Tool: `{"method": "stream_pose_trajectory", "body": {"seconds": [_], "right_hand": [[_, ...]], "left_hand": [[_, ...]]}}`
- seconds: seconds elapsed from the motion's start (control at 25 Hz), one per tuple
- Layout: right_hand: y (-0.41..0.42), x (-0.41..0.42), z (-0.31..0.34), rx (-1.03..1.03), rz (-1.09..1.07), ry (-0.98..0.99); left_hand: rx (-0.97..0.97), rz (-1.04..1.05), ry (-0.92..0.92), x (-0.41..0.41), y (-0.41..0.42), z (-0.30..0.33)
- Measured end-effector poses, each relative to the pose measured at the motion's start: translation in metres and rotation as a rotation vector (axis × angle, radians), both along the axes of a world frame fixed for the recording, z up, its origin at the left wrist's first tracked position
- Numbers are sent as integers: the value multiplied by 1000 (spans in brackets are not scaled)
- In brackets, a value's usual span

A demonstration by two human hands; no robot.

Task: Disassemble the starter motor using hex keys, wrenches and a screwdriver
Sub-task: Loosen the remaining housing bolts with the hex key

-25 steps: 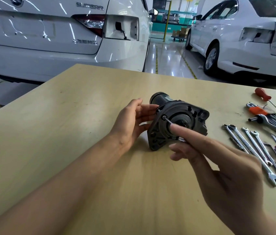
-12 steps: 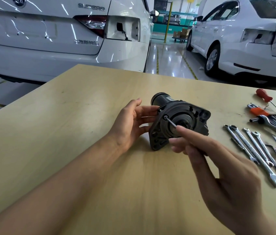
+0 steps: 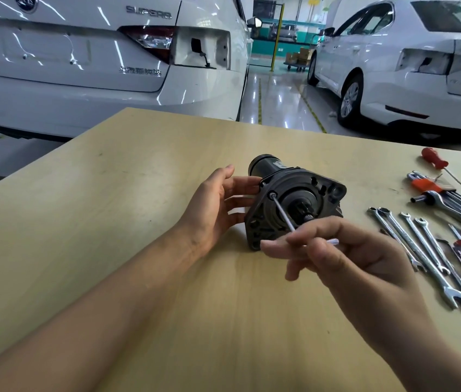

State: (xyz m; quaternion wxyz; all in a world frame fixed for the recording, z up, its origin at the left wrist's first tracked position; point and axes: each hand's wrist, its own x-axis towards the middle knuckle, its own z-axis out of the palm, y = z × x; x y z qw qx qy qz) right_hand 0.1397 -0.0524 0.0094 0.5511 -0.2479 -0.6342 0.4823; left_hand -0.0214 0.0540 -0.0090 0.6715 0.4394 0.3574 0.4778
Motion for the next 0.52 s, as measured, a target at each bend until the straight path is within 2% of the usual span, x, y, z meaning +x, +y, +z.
{"method": "stream_pose_trajectory", "body": {"seconds": [0.08,0.12,0.24,0.36,0.44,0.52], "right_hand": [[1,1,0,-6,-8,-33],[1,0,-2,67,-87,-107],[-1,-5,-11,477,-470,-410],[-4,-5,-16,720,-641,-567],[-4,-4,-18,740,-625,-580],[-5,-2,-17,629,-523,-461]], "left_hand": [[-12,-6,-4,0,0,0],[-17,-5,-5,1,0,0],[-18,-1,-4,1,0,-1],[-20,-2,-7,1,-1,0],[-16,-2,0,1,-2,0],[-12,-2,9,1,-2,0]]}}
